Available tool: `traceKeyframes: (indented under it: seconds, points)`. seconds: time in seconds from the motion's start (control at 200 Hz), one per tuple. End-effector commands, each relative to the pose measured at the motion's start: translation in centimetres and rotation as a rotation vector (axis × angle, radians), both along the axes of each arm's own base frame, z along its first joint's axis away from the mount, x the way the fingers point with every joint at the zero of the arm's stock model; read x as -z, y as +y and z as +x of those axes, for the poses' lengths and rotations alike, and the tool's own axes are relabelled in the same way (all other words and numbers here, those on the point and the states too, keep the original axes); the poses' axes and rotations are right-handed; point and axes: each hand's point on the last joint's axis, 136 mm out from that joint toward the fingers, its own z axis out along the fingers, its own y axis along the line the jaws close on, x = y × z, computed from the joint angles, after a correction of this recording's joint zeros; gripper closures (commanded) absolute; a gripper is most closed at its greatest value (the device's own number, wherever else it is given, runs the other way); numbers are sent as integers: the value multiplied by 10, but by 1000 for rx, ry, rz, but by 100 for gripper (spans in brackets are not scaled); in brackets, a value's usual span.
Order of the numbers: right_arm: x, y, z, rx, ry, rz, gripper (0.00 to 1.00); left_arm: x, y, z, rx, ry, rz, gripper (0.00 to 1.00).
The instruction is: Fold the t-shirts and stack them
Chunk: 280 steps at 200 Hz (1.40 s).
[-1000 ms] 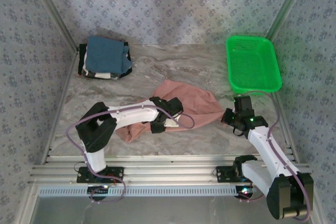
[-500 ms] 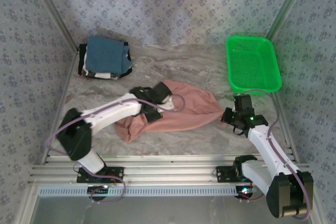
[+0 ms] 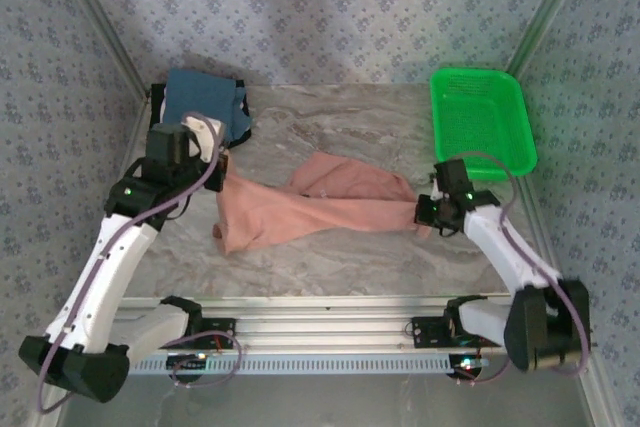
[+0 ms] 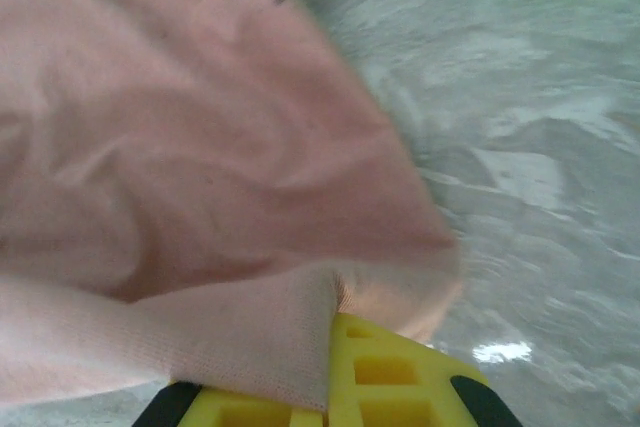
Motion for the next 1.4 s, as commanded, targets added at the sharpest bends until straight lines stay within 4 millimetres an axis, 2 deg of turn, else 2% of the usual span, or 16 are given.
traceKeyframes:
  seconds: [0.0,0.045,0.16,0.22,0.34,0.38,0.445,0.515,0.6,0.7,0.81,0.904,0.924,0.984,1.169,1.394]
  points:
    - [16,28,2,-199,173,-67,92,3,0,27,-43,15,-116,100]
    - [24,33,4,-249,242,-119,92,8,8,38,-91,38,-140,100]
    - [42,40,-7,-343,448,-240,92,21,21,54,-175,105,-162,100]
    - [32,41,9,-330,427,-279,92,23,20,54,-187,145,-183,100]
    - [15,50,19,-327,393,-271,87,27,17,45,-196,165,-225,100]
    - [9,53,18,-333,400,-253,83,30,16,40,-197,173,-238,100]
    - [-3,56,17,-335,416,-239,69,35,18,33,-219,191,-257,100]
    - [-17,58,17,-336,403,-220,58,42,16,26,-225,217,-275,100]
    - [-26,67,11,-347,400,-155,49,51,14,21,-237,245,-280,100]
    - [-30,65,0,-290,418,-137,49,53,13,16,-254,252,-301,100]
    - [-38,87,-21,-215,366,-10,46,51,13,17,-252,237,-298,100]
    - [-31,91,-34,-105,337,11,47,55,11,17,-239,259,-294,100]
    - [-21,90,-42,-80,358,4,47,57,11,17,-239,263,-292,100]
    - [-11,94,-42,-27,342,4,48,61,10,16,-236,268,-291,100]
    - [11,105,-29,14,349,-45,52,62,9,14,-225,267,-280,100]
    - [28,87,-13,67,376,-143,57,60,10,12,-227,259,-281,100]
